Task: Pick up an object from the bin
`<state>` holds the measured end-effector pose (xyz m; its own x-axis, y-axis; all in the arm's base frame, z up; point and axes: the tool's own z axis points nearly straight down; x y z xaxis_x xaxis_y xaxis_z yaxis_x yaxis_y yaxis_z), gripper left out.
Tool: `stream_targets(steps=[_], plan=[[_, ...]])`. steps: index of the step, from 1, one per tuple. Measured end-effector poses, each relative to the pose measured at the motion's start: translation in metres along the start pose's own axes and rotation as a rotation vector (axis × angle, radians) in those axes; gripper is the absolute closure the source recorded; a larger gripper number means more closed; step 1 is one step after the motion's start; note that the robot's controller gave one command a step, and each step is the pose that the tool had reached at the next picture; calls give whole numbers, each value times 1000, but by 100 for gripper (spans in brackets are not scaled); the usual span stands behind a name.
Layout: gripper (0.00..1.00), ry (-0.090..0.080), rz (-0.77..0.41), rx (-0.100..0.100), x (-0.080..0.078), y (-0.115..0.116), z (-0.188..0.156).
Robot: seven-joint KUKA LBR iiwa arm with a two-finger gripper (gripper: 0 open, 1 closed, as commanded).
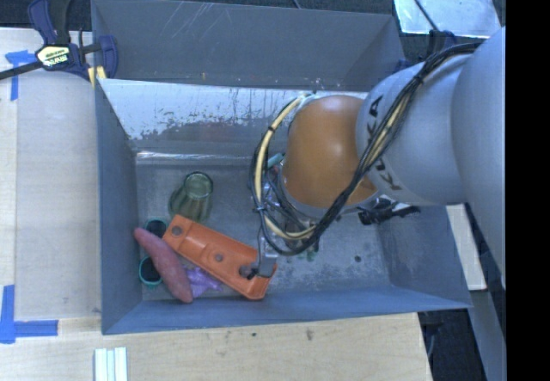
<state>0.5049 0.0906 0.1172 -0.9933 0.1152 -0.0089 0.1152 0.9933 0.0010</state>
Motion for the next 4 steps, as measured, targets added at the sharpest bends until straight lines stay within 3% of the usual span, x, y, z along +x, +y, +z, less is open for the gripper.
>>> stream_targets(steps=[1, 2, 3, 4], plan=[[0, 14, 56, 2, 14, 26, 21], [0, -2, 185, -1, 20, 39, 0], [0, 10, 317, 3, 14, 25, 44], [100, -6, 321, -3, 13, 36, 45]])
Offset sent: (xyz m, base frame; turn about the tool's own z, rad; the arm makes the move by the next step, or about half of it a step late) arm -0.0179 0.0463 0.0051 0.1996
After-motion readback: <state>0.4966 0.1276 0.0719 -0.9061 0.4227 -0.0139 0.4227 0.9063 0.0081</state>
